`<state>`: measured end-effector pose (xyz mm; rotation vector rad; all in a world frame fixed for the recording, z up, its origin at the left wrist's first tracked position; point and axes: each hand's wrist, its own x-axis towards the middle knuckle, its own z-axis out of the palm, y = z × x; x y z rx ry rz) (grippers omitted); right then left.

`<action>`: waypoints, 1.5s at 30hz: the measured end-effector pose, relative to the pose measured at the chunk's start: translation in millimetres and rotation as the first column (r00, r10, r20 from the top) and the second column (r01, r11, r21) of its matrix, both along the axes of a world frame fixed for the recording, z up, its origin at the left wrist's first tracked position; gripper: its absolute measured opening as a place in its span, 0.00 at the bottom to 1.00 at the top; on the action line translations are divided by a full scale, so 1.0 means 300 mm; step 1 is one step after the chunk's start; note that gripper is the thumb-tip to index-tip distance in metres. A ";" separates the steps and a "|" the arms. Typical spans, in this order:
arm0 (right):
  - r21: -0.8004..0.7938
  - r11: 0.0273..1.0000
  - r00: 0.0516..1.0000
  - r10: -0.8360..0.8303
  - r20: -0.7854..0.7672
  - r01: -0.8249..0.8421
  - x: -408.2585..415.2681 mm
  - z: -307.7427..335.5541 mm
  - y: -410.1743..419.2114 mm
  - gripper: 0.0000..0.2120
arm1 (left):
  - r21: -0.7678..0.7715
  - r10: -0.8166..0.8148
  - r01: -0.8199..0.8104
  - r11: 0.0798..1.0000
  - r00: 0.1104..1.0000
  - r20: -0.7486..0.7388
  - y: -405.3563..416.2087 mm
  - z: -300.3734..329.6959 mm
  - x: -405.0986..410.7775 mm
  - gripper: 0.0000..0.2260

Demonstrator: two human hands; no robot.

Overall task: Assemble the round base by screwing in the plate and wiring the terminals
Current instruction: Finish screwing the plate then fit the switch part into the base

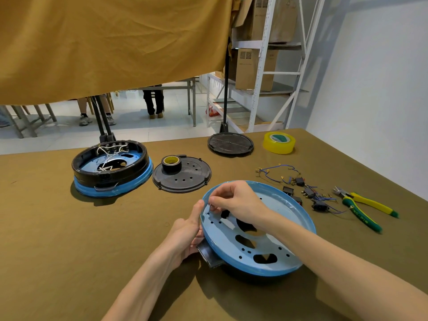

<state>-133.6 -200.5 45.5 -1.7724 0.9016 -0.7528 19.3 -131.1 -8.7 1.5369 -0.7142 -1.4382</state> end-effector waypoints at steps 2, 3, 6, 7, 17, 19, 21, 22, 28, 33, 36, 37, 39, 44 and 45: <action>0.005 1.000 1.000 0.008 0.013 -0.008 0.001 0.002 -0.002 0.06 | -0.003 -0.003 0.003 1.000 1.000 0.006 -0.002 -0.005 0.005 0.43; 0.000 1.000 1.000 0.009 0.014 -0.009 0.000 0.001 -0.002 0.06 | -0.002 -0.011 0.011 1.000 1.000 -0.005 -0.004 -0.008 0.008 0.45; -0.020 1.000 1.000 0.017 -0.001 -0.017 -0.002 -0.001 -0.001 0.06 | 0.006 -0.029 0.029 1.000 0.999 -0.043 -0.007 -0.014 0.017 0.48; -0.029 0.999 1.000 0.027 -0.011 -0.027 -0.004 -0.001 -0.001 0.06 | 0.006 -0.032 0.032 0.999 0.998 -0.050 -0.008 -0.016 0.020 0.48; -0.022 0.999 0.989 0.036 -0.146 -0.040 0.016 0.038 -0.029 0.03 | -0.015 -0.035 0.034 0.999 0.997 -0.066 0.002 -0.015 0.021 0.38; 0.033 0.999 0.987 0.009 -0.162 -0.003 0.005 0.029 -0.032 0.03 | -0.010 -0.030 0.029 1.000 0.997 -0.071 0.004 -0.017 0.023 0.39; 0.026 1.000 0.983 -0.006 -0.186 0.011 -0.004 0.012 -0.018 0.03 | -0.018 -0.042 0.040 0.999 0.996 -0.080 0.006 -0.020 0.025 0.42; -0.048 0.999 0.977 -0.026 -0.212 0.016 -0.005 0.004 -0.014 0.03 | -0.023 -0.047 0.045 0.999 0.995 -0.083 0.005 -0.023 0.026 0.43; -0.205 0.977 0.960 -0.007 -0.280 -0.053 0.008 0.007 -0.002 0.03 | -0.032 -0.049 0.046 0.998 0.992 -0.117 -0.002 -0.044 0.034 0.47; -0.308 0.947 0.945 -0.017 -0.325 -0.089 0.011 -0.011 0.019 0.05 | -0.041 -0.039 0.033 0.999 0.986 -0.162 -0.006 -0.045 0.033 0.50; -0.409 0.904 0.939 -0.024 -0.343 -0.126 0.012 -0.025 0.029 0.06 | -0.038 -0.045 0.039 0.999 0.986 -0.163 -0.005 -0.045 0.035 0.48; -0.439 0.889 0.939 -0.031 -0.341 -0.130 0.013 -0.023 0.029 0.06 | -0.036 -0.048 0.043 0.998 0.986 -0.160 -0.005 -0.046 0.036 0.48; -0.465 0.875 0.941 -0.038 -0.337 -0.131 0.015 -0.015 0.025 0.06 | -0.031 -0.051 0.047 0.998 0.986 -0.160 -0.004 -0.045 0.036 0.49; -0.415 0.902 0.954 -0.012 -0.300 -0.118 0.006 -0.014 0.022 0.05 | -0.033 -0.060 0.056 0.998 0.986 -0.153 0.000 -0.045 0.040 0.46; -0.403 0.908 0.956 -0.009 -0.295 -0.115 0.004 -0.012 0.021 0.05 | -0.036 -0.066 0.061 0.997 0.988 -0.142 0.001 -0.043 0.039 0.43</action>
